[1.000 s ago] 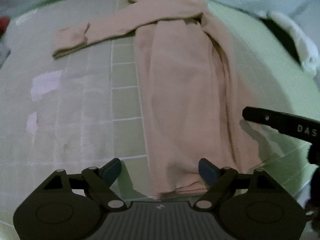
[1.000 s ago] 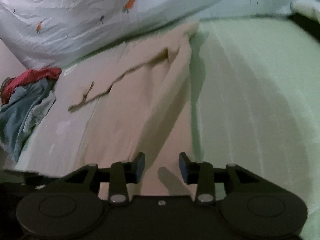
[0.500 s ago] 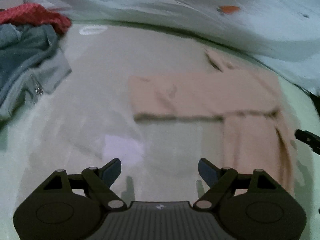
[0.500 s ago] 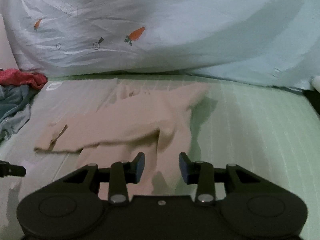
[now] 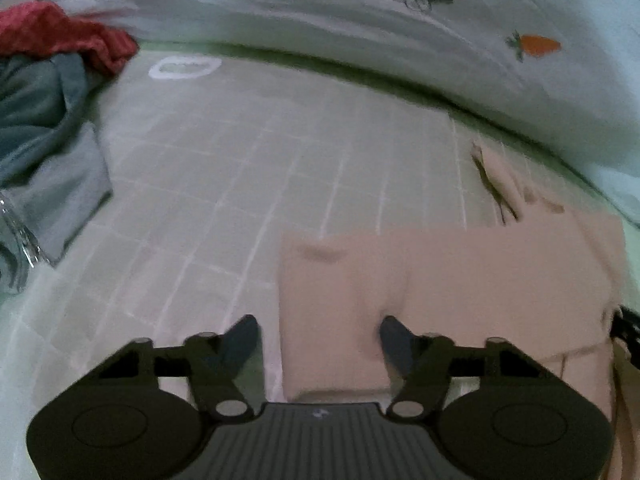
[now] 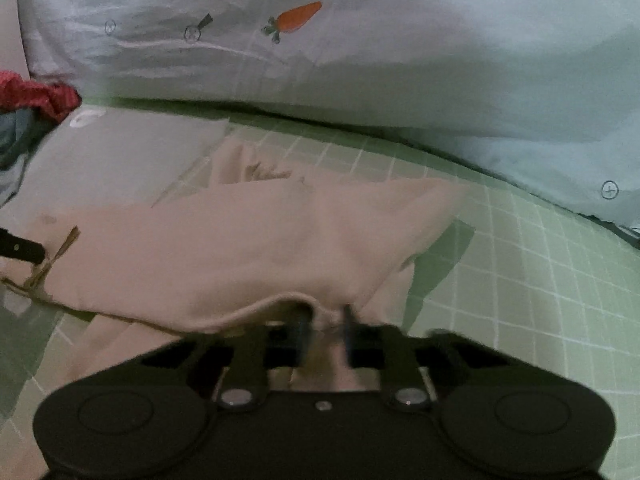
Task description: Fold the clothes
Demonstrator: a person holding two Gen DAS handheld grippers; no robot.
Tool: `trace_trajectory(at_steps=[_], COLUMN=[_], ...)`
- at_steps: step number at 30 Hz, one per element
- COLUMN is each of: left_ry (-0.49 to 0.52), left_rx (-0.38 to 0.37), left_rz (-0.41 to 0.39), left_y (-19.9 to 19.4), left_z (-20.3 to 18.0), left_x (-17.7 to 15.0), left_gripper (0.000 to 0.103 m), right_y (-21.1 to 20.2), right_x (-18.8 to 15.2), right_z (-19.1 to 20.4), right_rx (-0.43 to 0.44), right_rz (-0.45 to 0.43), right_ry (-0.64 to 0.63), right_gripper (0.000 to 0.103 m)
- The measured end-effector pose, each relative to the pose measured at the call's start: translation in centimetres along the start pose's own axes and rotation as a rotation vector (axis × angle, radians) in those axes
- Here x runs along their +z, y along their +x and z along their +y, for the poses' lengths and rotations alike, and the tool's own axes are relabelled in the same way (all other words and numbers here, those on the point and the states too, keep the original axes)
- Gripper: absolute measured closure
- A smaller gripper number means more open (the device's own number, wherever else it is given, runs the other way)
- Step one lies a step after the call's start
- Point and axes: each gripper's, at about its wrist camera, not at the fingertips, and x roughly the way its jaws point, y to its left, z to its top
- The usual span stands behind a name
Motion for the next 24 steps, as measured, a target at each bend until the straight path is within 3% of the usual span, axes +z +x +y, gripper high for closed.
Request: trace_trajectory(at_steps=[1,2,3,9,13,14,16,18,21,24], left_ry=[-0.019,-0.047,-0.076,-0.173,-0.224,-0.236,-0.253,-0.278,-0.308,-0.325], left_rx=[-0.01,-0.026,-0.033,-0.034,0.002,0.02,0.052,0.066,0.076,0.083], left_rz=[-0.005,-0.014,-0.029,-0.208,-0.345,-0.352,-0.303,-0.226,-0.167,-0.13], left_y=[0.0,-0.2,-0.5,-6.2,-9.8,-9.8,-8.4,-6.3,-4.9,-4.0], left_z=[0.1,0.4,0.6,2.0,3.3,3.6,4.4,5.2,5.7,6.1], left_x=[0.2,0.3,0.4,1.2,1.1,0.9,0.3,-0.5,-1.9,-2.8], left_gripper=[0.082,0.092,0.096,0.099,0.098,0.098,0.098,0.098,0.097,0.097], right_y=[-0.3,-0.7,-1.2,-4.7,-4.6,-3.7,-2.4,-1.5,-1.9,-1.4], right_x=[0.0,0.1,0.1,1.5,2.2,2.2,2.0,1.6,1.3,1.5], right_z=[-0.1,-0.1,-0.2,0.7,1.9,2.2,2.3,1.9,0.2,-2.7], right_rx=[-0.003,-0.004,-0.005,0.004,0.073,0.102,0.139,0.162,0.161,0.148], right_rz=[-0.015,-0.032,-0.049,-0.18,-0.178,-0.142,-0.084,-0.048,-0.072,-0.082], right_ry=[0.016,0.035,0.05,0.078,0.057,0.047,0.102,0.187,0.301,0.421], right_gripper=[0.095,0.096,0.096,0.097,0.093,0.089,0.052,0.041,0.023,0.022])
